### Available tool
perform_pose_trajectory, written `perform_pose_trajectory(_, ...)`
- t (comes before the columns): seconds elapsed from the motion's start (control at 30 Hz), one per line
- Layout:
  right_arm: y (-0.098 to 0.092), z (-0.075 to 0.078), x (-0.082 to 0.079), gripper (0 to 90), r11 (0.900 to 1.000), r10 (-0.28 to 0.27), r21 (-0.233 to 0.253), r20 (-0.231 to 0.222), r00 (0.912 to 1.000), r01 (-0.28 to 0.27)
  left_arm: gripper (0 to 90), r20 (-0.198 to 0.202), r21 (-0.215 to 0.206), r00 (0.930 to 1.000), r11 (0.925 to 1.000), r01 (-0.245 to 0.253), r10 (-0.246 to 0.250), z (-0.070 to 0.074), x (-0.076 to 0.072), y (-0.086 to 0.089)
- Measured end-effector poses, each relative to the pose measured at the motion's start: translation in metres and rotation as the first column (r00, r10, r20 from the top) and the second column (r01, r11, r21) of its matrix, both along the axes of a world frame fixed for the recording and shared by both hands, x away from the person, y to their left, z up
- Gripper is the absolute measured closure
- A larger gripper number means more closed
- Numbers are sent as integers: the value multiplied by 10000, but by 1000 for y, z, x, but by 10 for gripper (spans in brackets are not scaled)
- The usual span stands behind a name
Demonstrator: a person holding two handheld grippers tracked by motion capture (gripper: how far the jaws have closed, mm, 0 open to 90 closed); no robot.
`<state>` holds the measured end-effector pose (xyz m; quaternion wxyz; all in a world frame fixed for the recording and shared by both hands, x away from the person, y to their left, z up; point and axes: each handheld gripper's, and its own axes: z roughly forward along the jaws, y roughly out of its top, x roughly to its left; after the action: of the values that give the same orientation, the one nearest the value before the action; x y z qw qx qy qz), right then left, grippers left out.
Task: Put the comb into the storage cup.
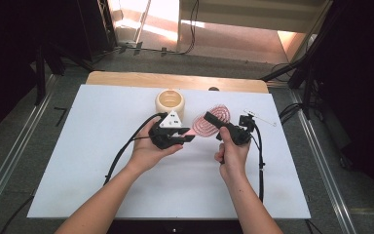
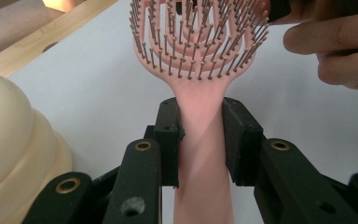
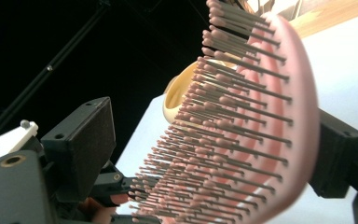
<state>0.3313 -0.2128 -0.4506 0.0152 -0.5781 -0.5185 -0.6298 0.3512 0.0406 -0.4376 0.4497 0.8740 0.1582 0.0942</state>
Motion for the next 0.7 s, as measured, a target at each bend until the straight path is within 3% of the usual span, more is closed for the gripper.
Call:
perform_pose_trajectory(0.33,2,-2,3,283,9991,-363,199,-339,9988,370,709,126,-47,9999,10000,-26,26,-1,-1,-3)
perform_pose_trajectory(0.7,2,-3,4,426,9967,-542,577,-387,9978,564,708,209,-97,9998,9999,-57,59,-2,-2,-4)
